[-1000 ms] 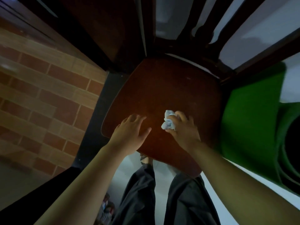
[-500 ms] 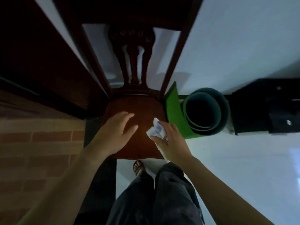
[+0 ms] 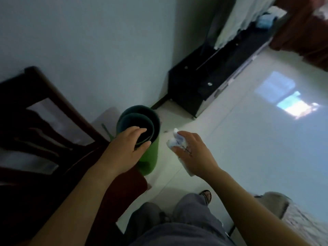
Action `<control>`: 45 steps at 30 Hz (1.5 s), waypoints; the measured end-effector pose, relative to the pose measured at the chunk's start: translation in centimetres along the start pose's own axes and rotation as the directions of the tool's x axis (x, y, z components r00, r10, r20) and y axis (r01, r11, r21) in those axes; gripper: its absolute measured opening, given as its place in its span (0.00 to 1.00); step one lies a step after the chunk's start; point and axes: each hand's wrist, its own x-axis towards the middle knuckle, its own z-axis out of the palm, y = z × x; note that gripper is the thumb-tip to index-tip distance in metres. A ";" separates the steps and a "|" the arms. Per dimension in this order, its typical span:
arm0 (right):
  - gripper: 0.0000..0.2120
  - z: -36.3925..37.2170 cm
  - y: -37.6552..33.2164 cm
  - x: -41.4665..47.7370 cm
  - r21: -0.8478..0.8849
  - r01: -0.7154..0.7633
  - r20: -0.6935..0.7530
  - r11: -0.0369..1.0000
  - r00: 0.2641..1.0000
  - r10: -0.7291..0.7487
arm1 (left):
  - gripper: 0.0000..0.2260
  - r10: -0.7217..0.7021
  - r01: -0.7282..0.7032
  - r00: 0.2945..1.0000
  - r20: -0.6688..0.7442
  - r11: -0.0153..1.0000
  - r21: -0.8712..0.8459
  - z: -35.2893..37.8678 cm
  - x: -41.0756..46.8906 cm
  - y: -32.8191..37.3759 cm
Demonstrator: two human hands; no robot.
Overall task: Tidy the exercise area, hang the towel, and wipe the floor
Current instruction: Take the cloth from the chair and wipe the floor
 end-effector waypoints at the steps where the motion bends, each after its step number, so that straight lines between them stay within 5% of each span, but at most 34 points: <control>1: 0.23 -1.9 1.3 -0.3 0.013 -0.027 -0.036 1.000 0.999 0.027 | 0.24 0.037 -0.037 0.999 0.012 0.999 0.012 0.5 1.2 2.4; 10: 0.24 -20.4 15.7 -5.7 0.139 -0.230 -0.331 0.963 0.906 0.264 | 0.24 0.397 -0.427 0.897 0.192 0.891 0.153 9.9 11.1 26.0; 18: 0.25 -29.6 24.2 -10.2 0.244 -0.348 -0.486 0.905 0.764 0.424 | 0.25 0.553 -0.638 0.753 0.358 0.747 0.187 16.3 16.2 40.3; 24: 0.30 -32.8 27.3 -8.5 0.320 -0.354 -0.518 0.879 0.712 0.475 | 0.24 0.579 -0.703 0.685 0.442 0.685 0.193 18.7 21.3 45.1; 45: 0.20 -50.4 40.5 5.8 0.421 -0.454 -0.606 0.785 0.503 0.616 | 0.24 0.632 -0.850 0.502 0.590 0.484 0.205 21.1 47.2 65.8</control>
